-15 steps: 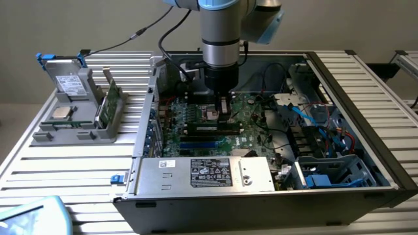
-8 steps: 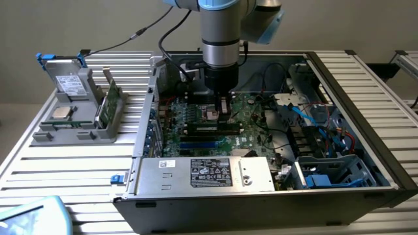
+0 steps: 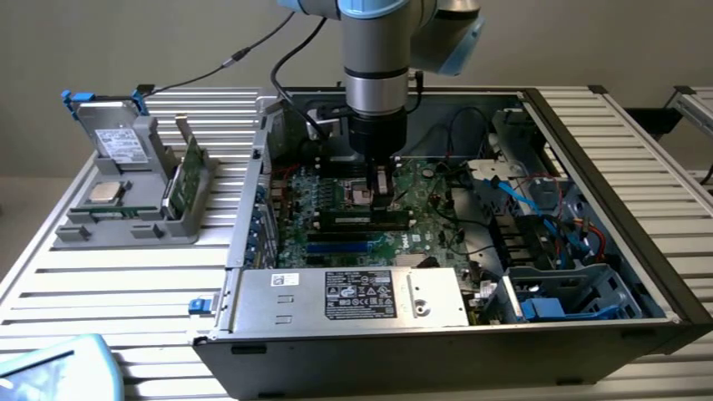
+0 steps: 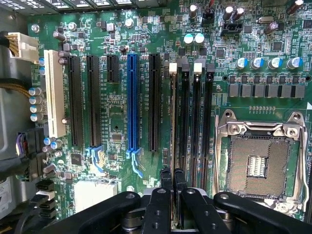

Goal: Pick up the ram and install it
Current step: 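Insert the ram into the slot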

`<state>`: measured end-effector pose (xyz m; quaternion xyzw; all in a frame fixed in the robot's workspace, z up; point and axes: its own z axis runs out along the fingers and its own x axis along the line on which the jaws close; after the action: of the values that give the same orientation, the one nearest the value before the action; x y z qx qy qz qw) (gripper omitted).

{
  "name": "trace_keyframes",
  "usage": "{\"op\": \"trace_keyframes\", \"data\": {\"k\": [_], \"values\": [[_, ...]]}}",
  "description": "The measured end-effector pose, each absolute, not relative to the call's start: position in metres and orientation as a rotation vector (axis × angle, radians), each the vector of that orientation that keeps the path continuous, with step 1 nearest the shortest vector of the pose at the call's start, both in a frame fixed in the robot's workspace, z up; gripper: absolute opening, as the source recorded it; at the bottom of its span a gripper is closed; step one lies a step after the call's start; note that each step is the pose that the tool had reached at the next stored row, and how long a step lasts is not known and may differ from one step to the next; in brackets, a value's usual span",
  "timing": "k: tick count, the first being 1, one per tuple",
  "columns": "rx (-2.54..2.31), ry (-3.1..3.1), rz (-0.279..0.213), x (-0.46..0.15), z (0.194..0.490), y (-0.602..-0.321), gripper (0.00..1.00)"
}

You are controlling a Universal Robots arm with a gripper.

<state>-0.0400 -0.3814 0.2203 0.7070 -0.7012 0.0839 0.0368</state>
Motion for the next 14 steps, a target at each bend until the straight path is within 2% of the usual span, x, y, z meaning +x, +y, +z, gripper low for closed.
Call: {"op": "trace_keyframes", "data": {"k": [14], "values": [[2.168,-2.155,0.258,-0.0402,0.2183,-0.381,0.13]]}}
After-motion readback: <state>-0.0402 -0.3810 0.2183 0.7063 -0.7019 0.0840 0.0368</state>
